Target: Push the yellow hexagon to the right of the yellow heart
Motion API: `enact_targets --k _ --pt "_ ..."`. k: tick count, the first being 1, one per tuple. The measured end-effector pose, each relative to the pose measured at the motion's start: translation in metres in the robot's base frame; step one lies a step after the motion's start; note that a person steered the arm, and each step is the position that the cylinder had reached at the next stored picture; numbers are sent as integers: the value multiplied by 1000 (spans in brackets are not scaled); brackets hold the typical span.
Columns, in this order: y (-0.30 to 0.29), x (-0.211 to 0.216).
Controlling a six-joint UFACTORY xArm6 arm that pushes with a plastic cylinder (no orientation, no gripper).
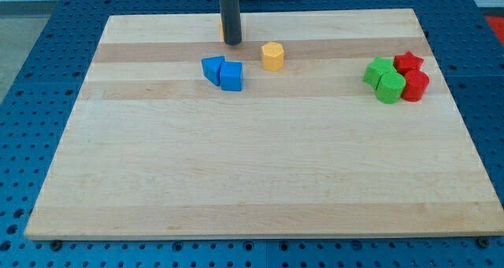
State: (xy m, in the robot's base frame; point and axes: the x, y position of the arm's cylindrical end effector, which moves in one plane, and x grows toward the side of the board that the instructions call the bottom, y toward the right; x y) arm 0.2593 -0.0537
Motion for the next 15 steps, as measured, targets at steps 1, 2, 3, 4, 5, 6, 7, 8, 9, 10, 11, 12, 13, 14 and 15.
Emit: enact_targets --k 1,2,3,4,5,6,7,8,9,10,11,12,13,14,15 --pt "0 -10" --pt "34 0" --pt "119 0" --pt "160 33" --pt "134 68" --pt "75 69" --pt "47 70" --pt "44 96" --pt "10 89" --pt "7 54" --pt "31 36" --pt "39 38" --pt "39 32" --pt "39 17" --pt "39 20"
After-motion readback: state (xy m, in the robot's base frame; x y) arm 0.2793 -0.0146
